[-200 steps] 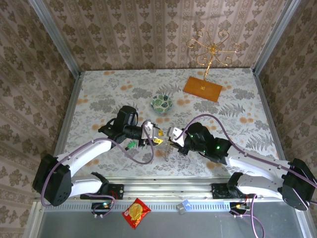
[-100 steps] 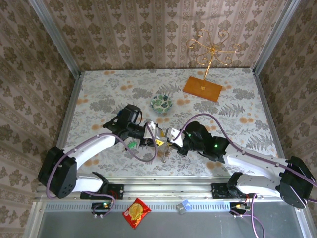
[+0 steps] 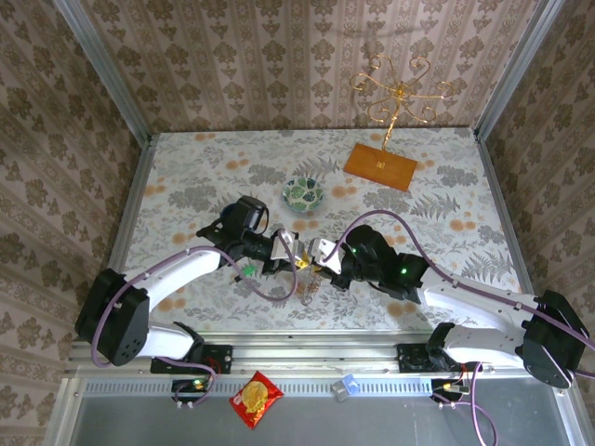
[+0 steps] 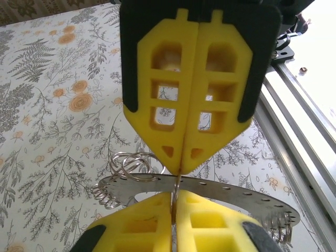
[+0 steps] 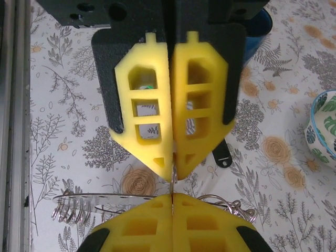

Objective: Put the keys on the keyring

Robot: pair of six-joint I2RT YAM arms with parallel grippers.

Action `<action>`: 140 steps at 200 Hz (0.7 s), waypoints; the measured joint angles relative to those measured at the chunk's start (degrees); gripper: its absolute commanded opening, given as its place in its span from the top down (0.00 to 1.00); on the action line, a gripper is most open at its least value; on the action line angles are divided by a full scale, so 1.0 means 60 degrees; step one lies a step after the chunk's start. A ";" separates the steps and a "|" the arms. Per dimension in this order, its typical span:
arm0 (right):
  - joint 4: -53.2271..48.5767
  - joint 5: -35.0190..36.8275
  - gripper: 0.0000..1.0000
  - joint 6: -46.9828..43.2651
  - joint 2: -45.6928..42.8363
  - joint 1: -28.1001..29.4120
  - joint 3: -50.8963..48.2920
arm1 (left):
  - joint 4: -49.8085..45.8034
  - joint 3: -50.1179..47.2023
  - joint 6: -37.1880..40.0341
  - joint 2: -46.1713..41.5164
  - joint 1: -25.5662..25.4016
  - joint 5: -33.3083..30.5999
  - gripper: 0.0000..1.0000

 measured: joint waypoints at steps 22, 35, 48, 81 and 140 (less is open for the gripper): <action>0.0004 -0.0004 0.89 0.0015 -0.0004 -0.0025 0.0000 | -0.0033 0.0000 -0.0036 0.0007 0.0004 0.0080 1.00; 0.0066 -0.0015 0.75 0.0164 -0.0025 -0.0069 -0.0011 | 0.0004 0.0000 -0.0127 0.0011 0.0011 0.0124 1.00; 0.0331 -0.0069 0.73 0.0372 -0.0197 -0.0175 -0.0153 | 0.0164 -0.0011 -0.0288 0.0011 0.0011 0.0204 1.00; 0.0947 -0.0058 0.74 0.0878 -0.1075 -0.0419 -0.0947 | 0.1162 -0.0474 -0.0943 0.0007 0.0011 0.0393 1.00; 0.1643 -0.0051 0.84 0.1745 -0.1038 -0.0426 -0.1592 | 0.1942 -0.0911 -0.1472 0.0000 0.0011 0.0521 1.00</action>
